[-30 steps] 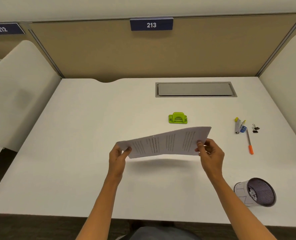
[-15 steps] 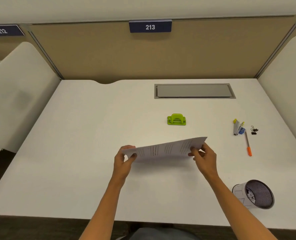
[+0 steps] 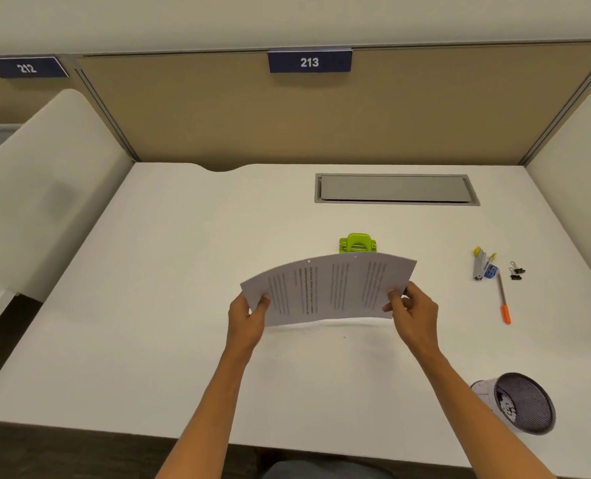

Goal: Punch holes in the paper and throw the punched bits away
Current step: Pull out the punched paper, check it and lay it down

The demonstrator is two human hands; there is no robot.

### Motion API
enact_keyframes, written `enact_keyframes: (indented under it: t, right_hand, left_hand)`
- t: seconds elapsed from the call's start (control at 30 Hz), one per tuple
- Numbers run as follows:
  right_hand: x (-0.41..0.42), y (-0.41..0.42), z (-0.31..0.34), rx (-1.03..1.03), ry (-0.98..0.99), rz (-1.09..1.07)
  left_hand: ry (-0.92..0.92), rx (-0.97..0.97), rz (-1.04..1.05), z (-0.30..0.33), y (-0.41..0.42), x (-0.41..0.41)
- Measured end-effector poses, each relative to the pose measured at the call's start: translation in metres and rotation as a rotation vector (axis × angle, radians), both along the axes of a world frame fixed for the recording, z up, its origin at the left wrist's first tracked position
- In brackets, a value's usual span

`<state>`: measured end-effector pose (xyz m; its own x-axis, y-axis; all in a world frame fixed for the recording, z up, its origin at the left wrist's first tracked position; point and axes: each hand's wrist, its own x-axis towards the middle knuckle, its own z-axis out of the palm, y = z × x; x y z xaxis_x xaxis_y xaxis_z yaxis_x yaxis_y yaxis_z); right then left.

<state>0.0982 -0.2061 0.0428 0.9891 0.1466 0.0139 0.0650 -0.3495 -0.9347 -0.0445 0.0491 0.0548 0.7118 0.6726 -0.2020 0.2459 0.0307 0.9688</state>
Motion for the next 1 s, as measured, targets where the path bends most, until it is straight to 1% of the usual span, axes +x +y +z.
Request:
enact_keyframes:
  t: [0.13, 0.27, 0.4, 0.6, 0.87, 1.0]
  right_hand:
    - [0.01, 0.004, 0.013, 0.02, -0.024, 0.041]
    - [0.026, -0.004, 0.014, -0.051, -0.009, 0.119]
    - [0.03, -0.004, 0.013, 0.107, 0.131, 0.266]
    - [0.022, 0.009, 0.022, 0.319, 0.292, 0.351]
    - [-0.01, 0.051, 0.013, 0.42, 0.536, 0.414]
    - [-0.029, 0.074, 0.011, 0.423, 0.547, 0.403]
  left_hand:
    - [-0.045, -0.065, 0.063, 0.009, 0.003, 0.002]
    - [-0.078, -0.184, 0.172, 0.011, 0.001, -0.004]
    - [-0.043, -0.298, 0.282, 0.002, -0.004, -0.013]
    - [-0.015, -0.532, 0.431, -0.007, -0.018, -0.025]
    - [-0.084, -0.739, 0.571, -0.009, -0.035, -0.038]
    - [-0.083, -0.829, 0.608, -0.015, -0.04, -0.046]
